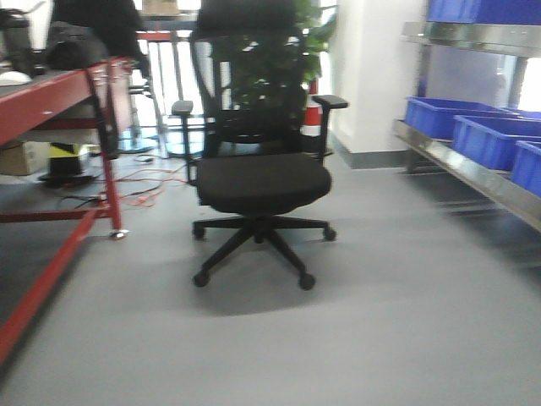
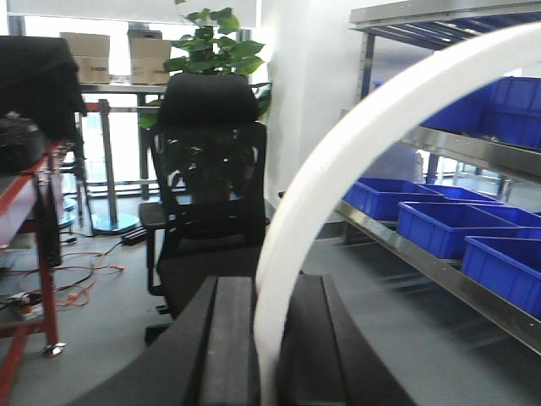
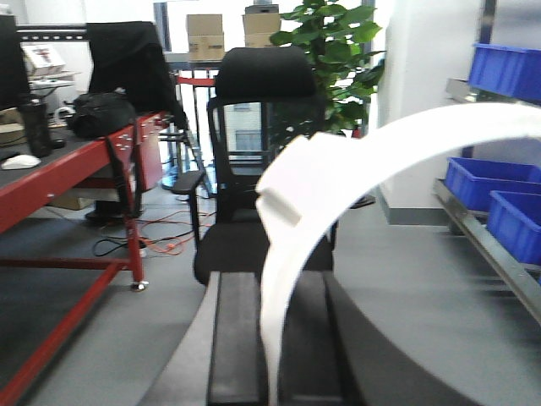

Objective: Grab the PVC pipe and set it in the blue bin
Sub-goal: 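Drive toward the steel shelving with blue bins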

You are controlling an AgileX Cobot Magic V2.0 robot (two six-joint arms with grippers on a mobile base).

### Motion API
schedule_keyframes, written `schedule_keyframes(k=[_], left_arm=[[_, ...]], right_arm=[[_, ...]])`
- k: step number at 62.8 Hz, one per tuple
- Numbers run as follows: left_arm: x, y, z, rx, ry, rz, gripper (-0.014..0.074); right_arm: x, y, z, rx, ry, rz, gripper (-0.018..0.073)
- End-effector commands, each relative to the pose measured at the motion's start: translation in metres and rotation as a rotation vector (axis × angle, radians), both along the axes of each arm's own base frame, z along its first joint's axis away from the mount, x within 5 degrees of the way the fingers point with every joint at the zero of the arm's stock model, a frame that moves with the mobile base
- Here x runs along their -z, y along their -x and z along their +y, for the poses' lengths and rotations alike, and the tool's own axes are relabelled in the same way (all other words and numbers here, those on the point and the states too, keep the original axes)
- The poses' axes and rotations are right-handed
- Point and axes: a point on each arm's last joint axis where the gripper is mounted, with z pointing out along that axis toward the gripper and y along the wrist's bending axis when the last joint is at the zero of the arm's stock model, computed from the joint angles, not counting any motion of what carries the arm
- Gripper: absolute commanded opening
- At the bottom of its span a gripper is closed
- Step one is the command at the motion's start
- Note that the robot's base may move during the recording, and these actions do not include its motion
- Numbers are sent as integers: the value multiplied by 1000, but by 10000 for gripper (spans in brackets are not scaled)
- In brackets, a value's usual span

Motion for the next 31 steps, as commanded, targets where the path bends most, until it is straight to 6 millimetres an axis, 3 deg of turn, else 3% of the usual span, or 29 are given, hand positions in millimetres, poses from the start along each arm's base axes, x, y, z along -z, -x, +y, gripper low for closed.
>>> schedule_keyframes(k=[1,31], left_arm=[[-5,2,0,8,18,-37,-111],[-5,2,0,8,18,-37,-111]], right_arm=[[-3,1,0,-2,10,-33,-163],[-3,1,0,-2,10,-33,-163]])
